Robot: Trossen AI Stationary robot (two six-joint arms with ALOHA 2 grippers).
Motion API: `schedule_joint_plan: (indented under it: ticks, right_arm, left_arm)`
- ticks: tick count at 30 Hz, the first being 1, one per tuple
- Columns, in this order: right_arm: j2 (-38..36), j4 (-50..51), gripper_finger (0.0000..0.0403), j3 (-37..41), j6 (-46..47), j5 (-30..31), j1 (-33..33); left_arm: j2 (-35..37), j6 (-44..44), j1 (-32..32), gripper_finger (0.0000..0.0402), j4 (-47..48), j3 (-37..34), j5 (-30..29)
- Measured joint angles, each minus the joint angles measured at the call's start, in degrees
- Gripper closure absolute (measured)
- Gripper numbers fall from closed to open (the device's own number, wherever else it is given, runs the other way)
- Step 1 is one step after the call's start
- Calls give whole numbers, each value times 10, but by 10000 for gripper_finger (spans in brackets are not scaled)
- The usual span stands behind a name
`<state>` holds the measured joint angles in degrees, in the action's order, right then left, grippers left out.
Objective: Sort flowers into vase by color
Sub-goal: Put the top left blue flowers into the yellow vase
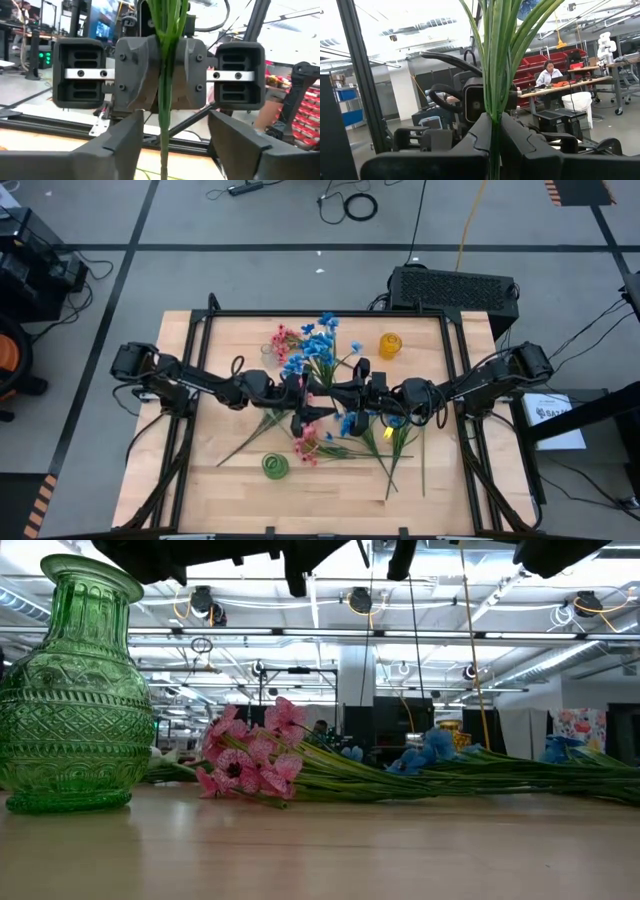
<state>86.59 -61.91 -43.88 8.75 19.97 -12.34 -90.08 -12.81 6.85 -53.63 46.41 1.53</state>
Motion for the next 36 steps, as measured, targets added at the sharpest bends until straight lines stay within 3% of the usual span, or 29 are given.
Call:
schedule_joint_plan:
  ticks: [9, 16, 20, 24, 30, 33, 36]
  right_arm:
    - [0, 2, 392, 0, 0, -3, 0]
    - [0, 3, 375, 0, -4, -5, -1]
    - [-8, 17, 336, 0, -6, 8, -2]
    - [-57, 114, 282, 0, -12, 21, -10]
    - [-144, 276, 204, 0, -2, 60, -34]
    - [-146, 322, 176, 0, 9, 56, -43]
    - [-116, 307, 155, 0, 8, 56, -48]
  left_arm:
    - [0, -4, -12, 318, 2, 0, 29]
    - [0, -25, -23, 386, 3, 0, 71]
    - [6, -63, -41, 390, 10, 0, 119]
    - [49, -63, -58, 390, 45, 0, 155]
    - [135, -8, -79, 390, 134, 0, 144]
    - [155, 9, -75, 390, 145, 0, 128]
    - [153, 30, -60, 390, 154, 1, 105]
